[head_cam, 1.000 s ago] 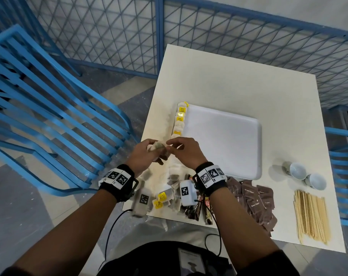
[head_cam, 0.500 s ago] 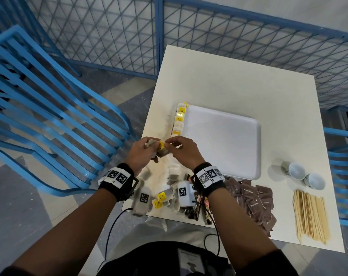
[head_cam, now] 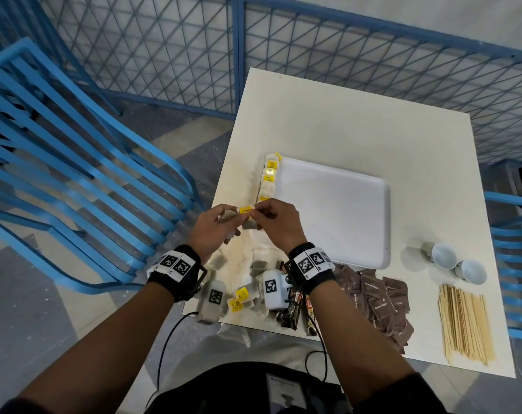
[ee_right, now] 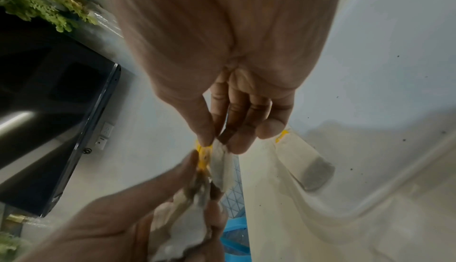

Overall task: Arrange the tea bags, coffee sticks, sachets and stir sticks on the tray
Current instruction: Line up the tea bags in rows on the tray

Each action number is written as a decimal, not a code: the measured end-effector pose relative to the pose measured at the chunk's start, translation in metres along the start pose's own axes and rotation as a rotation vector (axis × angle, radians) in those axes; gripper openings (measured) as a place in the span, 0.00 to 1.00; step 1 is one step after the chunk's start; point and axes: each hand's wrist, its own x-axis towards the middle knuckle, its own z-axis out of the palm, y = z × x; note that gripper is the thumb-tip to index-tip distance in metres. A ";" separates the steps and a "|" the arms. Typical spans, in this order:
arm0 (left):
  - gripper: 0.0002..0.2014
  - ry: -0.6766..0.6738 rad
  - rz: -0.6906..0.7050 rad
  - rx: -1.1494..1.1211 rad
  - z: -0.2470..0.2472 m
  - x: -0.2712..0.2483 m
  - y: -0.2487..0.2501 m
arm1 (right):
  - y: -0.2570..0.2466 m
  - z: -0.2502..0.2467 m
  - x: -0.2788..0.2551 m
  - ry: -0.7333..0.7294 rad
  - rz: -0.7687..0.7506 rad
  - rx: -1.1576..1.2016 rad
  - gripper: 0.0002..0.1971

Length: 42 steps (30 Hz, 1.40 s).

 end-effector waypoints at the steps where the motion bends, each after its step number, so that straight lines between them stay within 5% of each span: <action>1: 0.07 0.008 0.007 -0.001 0.000 0.000 0.000 | 0.000 0.000 0.000 -0.013 -0.005 -0.002 0.04; 22: 0.11 -0.001 0.120 0.270 0.000 -0.003 0.003 | -0.002 -0.009 0.002 -0.159 -0.069 -0.094 0.05; 34: 0.12 0.006 0.061 0.176 0.006 -0.010 0.009 | -0.005 -0.008 -0.002 -0.014 -0.226 -0.051 0.02; 42: 0.09 -0.006 0.045 0.263 0.007 -0.010 0.012 | -0.001 -0.008 0.001 0.013 -0.156 -0.066 0.01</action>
